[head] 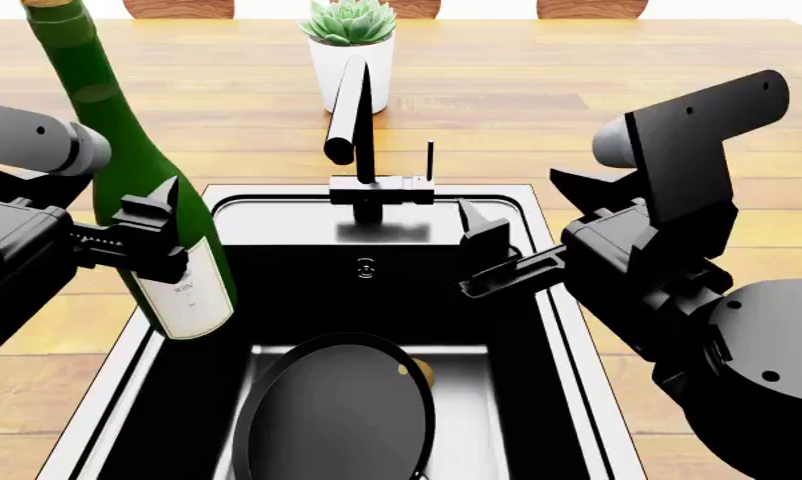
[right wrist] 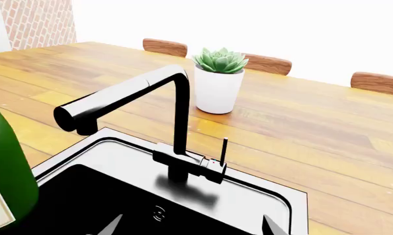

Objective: Pick the pan and bottle and place them in the sink. Then turn on the water.

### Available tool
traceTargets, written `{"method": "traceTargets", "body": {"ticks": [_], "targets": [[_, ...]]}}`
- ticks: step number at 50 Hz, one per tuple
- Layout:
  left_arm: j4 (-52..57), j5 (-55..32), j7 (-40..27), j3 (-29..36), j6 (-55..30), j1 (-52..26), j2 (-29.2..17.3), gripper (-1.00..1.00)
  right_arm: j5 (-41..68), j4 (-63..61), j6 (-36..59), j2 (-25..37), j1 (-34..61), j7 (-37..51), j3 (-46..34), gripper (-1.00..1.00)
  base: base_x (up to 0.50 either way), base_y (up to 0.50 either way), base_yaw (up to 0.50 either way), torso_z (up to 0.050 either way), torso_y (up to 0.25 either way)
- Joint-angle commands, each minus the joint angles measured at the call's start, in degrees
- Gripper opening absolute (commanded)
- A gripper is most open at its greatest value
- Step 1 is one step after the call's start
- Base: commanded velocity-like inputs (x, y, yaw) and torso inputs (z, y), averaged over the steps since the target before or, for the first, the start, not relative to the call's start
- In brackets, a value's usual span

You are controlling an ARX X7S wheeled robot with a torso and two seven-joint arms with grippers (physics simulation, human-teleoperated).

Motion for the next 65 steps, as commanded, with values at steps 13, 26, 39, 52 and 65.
{"method": "traceTargets", "body": {"ticks": [13,26,39,52,65], "targets": [[-0.4,1.2,-0.7,-0.1,1.0,0.1,1.4,-1.00,-0.8,-0.9,-1.8,1.4,0.4,1.3,1.6,1.00,0.00,0.00,0.00,0.000,0.001],[-1.3,2.7,-0.6,0.5,1.5,1.0,4.6,-1.00,-1.1,-1.2,-2.3,1.7,0.6,1.5,1.6,1.00,0.00,0.00,0.00,0.001,0.001],[-4.3,4.3,0.2,1.4,1.7,2.0,7.8,-1.00,-2.5,-1.6,-2.9,2.0,-0.5,0.7,1.8,1.00,0.00,0.00,0.00,0.000,0.000],[0.8,3.9,-0.4,1.0,3.6,4.0,3.7,-1.00,-3.2,-1.4,-3.2,1.9,-0.2,0.3,1.6,1.00,0.00,0.00,0.00,0.000,0.001],[2.9,4.5,-0.2,1.2,5.3,6.1,1.2,-1.00,-4.1,-0.9,-3.3,1.5,0.3,-0.2,0.9,1.00,0.00,0.00,0.00,0.001,0.001]]}}
